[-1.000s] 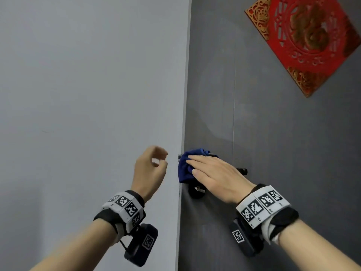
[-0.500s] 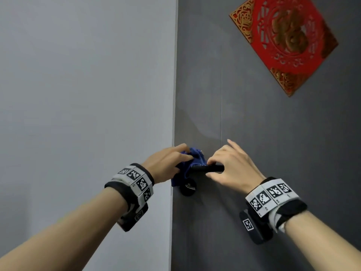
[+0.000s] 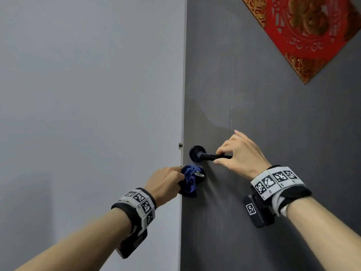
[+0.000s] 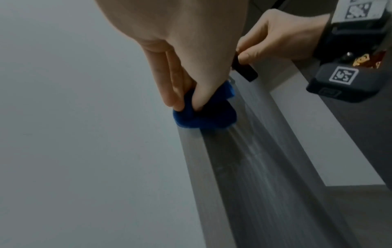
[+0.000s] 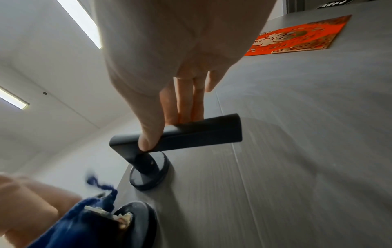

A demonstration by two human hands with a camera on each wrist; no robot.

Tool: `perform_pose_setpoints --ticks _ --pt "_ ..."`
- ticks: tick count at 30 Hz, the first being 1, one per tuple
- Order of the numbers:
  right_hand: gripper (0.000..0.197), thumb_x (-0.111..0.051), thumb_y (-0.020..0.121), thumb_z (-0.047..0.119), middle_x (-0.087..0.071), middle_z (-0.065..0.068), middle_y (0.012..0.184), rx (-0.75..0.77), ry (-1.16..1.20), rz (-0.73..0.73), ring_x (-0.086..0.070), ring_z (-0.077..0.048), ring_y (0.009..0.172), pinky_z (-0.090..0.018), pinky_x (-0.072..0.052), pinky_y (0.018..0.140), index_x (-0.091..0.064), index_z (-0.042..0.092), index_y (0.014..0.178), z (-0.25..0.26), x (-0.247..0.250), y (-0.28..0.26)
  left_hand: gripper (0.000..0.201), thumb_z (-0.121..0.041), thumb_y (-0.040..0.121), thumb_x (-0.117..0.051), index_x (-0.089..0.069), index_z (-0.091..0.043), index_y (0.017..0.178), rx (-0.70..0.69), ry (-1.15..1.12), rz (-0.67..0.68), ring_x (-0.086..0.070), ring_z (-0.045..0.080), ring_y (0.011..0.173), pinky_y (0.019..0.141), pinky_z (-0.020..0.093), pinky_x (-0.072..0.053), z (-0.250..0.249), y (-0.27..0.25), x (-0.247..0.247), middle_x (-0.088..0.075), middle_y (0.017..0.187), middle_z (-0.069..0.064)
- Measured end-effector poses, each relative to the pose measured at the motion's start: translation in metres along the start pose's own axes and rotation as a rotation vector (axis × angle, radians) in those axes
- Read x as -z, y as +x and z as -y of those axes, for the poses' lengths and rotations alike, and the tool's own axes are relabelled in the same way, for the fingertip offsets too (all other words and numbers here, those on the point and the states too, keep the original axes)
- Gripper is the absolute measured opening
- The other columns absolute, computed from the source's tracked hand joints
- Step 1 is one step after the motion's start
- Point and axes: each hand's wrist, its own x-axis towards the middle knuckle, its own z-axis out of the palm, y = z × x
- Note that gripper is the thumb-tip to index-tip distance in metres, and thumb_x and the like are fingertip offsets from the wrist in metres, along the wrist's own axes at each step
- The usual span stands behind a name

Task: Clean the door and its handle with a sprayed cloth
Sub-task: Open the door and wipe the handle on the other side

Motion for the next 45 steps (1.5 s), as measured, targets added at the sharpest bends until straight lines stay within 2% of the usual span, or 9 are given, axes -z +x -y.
perform_pose_setpoints --ticks 10,16,21,27,30,36,39,43,45 --pt "0.015 -0.079 0.078 0.046 -0.066 0.016 0.078 0.030 0.030 -0.013 -0.052 -0.013 0.089 -0.022 -0.010 0.118 -0.077 0.031 0.081 -0.008 0.000 -0.003 0.010 -0.017 0.082 -0.064 -0.066 -0.015 0.072 0.194 -0.144 -0.419 -0.042 0.023 0.064 0.057 0.030 -0.028 -0.008 0.048 0.040 -0.046 0.075 -0.009" --pt "0.017 -0.080 0.078 0.044 -0.071 0.012 0.081 0.033 0.043 -0.056 -0.050 -0.013 0.087 -0.028 -0.017 0.119 -0.079 0.028 0.084 -0.009 -0.004 -0.005 0.025 -0.021 0.075 -0.071 -0.047 -0.020 0.065 0.195 -0.172 -0.284 -0.045 0.023 0.060 0.054 0.028 -0.029 -0.012 0.001 -0.014 -0.051 0.074 -0.007" --pt "0.026 -0.067 0.080 0.055 -0.071 0.013 0.085 0.023 0.018 -0.018 -0.049 -0.012 0.091 -0.032 -0.014 0.122 -0.077 0.031 0.086 -0.006 -0.008 -0.005 0.008 -0.023 0.079 -0.061 -0.066 -0.017 0.080 0.109 -0.028 0.020 -0.061 0.030 0.077 0.056 0.032 -0.038 -0.021 -0.029 -0.045 -0.061 0.088 -0.003" --pt "0.048 -0.061 0.087 0.056 -0.054 0.013 0.119 -0.059 0.205 -0.161 -0.047 -0.013 0.115 -0.040 -0.040 0.107 -0.066 0.027 0.125 0.003 0.008 -0.039 0.008 -0.014 0.069 -0.069 -0.070 -0.017 0.076 0.110 -0.416 -0.419 -0.058 0.016 0.062 0.058 0.035 -0.050 -0.025 -0.018 -0.010 -0.056 0.072 -0.008" --pt "0.046 -0.058 0.089 0.059 -0.057 0.017 0.109 -0.165 0.515 -0.095 -0.059 -0.008 0.095 -0.038 -0.052 0.085 -0.065 0.031 0.125 0.019 0.009 -0.066 0.017 0.001 0.072 -0.076 -0.074 -0.013 0.082 0.023 -0.580 -0.511 -0.058 0.012 0.063 0.057 0.024 -0.049 -0.042 0.001 0.021 -0.060 0.076 -0.002" --pt "0.039 -0.076 0.086 0.012 -0.071 0.012 0.112 -0.213 0.960 -0.152 -0.067 -0.006 0.106 -0.027 -0.052 0.093 -0.070 0.030 0.121 0.027 -0.005 -0.078 0.015 -0.003 0.083 -0.076 -0.078 -0.008 0.096 -0.109 -0.717 -0.252 -0.063 0.010 0.076 0.067 0.019 -0.049 -0.064 0.023 0.037 -0.067 0.089 0.004" --pt "0.030 -0.075 0.084 -0.002 -0.076 0.000 0.097 -0.274 1.104 -0.277 -0.070 -0.006 0.090 -0.019 -0.052 0.080 -0.077 0.020 0.105 0.020 -0.007 -0.082 0.021 0.004 0.087 -0.068 -0.076 -0.005 0.104 -0.058 -0.873 -0.136 -0.072 0.019 0.081 0.072 0.029 -0.059 -0.058 0.025 0.042 -0.072 0.097 0.010" --pt "0.025 -0.075 0.082 -0.005 -0.068 -0.004 0.077 -0.342 1.008 -0.419 -0.061 -0.004 0.069 -0.016 -0.046 0.068 -0.078 0.019 0.090 0.007 0.007 -0.060 0.024 -0.001 0.088 -0.049 -0.072 -0.006 0.086 0.079 -0.898 -0.743 -0.060 0.021 0.056 0.050 0.028 -0.046 -0.030 0.051 0.069 -0.065 0.070 0.006" --pt "0.027 -0.074 0.081 -0.004 -0.068 -0.003 0.075 -0.380 0.947 -0.395 -0.059 -0.002 0.067 -0.015 -0.046 0.067 -0.077 0.022 0.088 -0.003 0.021 -0.033 0.018 -0.009 0.086 -0.046 -0.063 -0.014 0.088 0.175 -0.865 -1.014 -0.057 0.029 0.067 0.051 0.042 -0.043 -0.006 0.079 0.082 -0.059 0.077 -0.001"
